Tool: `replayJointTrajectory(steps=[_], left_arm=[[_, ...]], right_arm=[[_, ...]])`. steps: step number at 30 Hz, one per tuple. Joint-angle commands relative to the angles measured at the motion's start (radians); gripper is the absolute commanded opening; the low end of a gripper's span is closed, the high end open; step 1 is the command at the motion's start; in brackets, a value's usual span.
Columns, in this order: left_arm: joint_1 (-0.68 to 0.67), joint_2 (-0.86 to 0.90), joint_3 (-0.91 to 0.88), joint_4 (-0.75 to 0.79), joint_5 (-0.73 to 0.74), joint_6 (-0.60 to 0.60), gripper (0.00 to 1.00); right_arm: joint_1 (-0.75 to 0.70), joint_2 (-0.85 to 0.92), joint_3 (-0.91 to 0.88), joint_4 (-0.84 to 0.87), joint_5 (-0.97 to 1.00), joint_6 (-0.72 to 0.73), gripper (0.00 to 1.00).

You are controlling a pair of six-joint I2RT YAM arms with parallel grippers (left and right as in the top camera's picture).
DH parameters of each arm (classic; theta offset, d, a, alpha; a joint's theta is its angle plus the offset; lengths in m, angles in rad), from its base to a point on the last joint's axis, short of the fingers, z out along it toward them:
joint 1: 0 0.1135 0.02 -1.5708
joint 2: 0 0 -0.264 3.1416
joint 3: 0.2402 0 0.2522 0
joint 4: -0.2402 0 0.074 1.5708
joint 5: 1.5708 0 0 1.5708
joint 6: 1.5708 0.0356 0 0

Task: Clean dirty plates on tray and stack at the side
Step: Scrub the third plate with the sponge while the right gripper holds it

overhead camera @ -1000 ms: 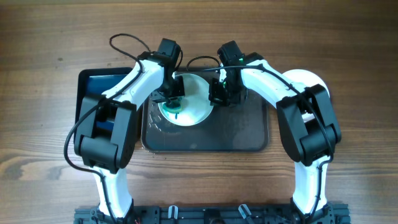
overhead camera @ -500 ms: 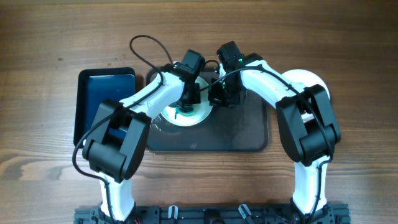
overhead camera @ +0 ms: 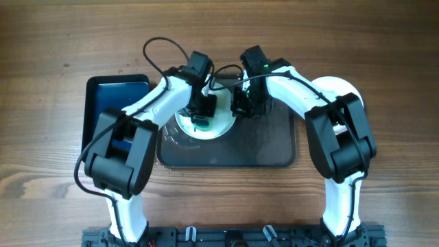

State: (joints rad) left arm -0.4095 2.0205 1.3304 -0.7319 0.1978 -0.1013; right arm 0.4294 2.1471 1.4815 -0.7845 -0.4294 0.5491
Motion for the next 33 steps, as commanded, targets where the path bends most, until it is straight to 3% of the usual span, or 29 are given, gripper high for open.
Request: replayJointTrajectory(steps=[1,9,14,18,19,21,24,26,29,31,33], left_arm=[[-0.027,0.092,-0.058,0.041,0.220,0.085,0.04],[0.086,0.092,-0.058,0.254,-0.206,-0.369,0.04],[0.132,0.092,-0.058,0.247,-0.260,-0.566,0.04],[0.132,0.092,-0.058,0.108,-0.220,-0.557,0.04],[0.132,0.092,-0.058,0.065,-0.168,-0.510,0.04],[0.132,0.092,-0.058,0.038,-0.007,-0.348,0.04],[0.132,0.092,-0.058,0.038,0.428,0.024,0.04],[0.132,0.092,-0.058,0.058,0.539,0.094,0.04],[0.134,0.092,-0.058,0.127,0.486,0.072,0.04],[0.137,0.092,-0.058,0.163,0.284,-0.087,0.04],[0.143,0.092,-0.058,0.144,-0.037,-0.307,0.04]], right_arm=[[0.009,0.032,-0.010,0.010,-0.013,-0.003,0.04],[0.010,0.032,-0.010,0.010,-0.013,-0.008,0.04],[0.010,0.032,-0.010,0.010,-0.013,-0.008,0.04],[0.010,0.032,-0.010,0.010,-0.013,-0.011,0.04],[0.010,0.032,-0.010,0.010,-0.013,-0.011,0.04],[0.010,0.032,-0.010,0.011,-0.013,-0.011,0.04],[0.010,0.032,-0.010,0.011,-0.016,-0.012,0.04],[0.010,0.032,-0.010,0.011,-0.016,-0.012,0.04],[0.010,0.032,-0.010,0.010,-0.016,-0.012,0.04],[0.010,0.032,-0.010,0.010,-0.016,-0.014,0.04],[0.010,0.032,-0.010,0.010,-0.016,-0.018,0.04]])
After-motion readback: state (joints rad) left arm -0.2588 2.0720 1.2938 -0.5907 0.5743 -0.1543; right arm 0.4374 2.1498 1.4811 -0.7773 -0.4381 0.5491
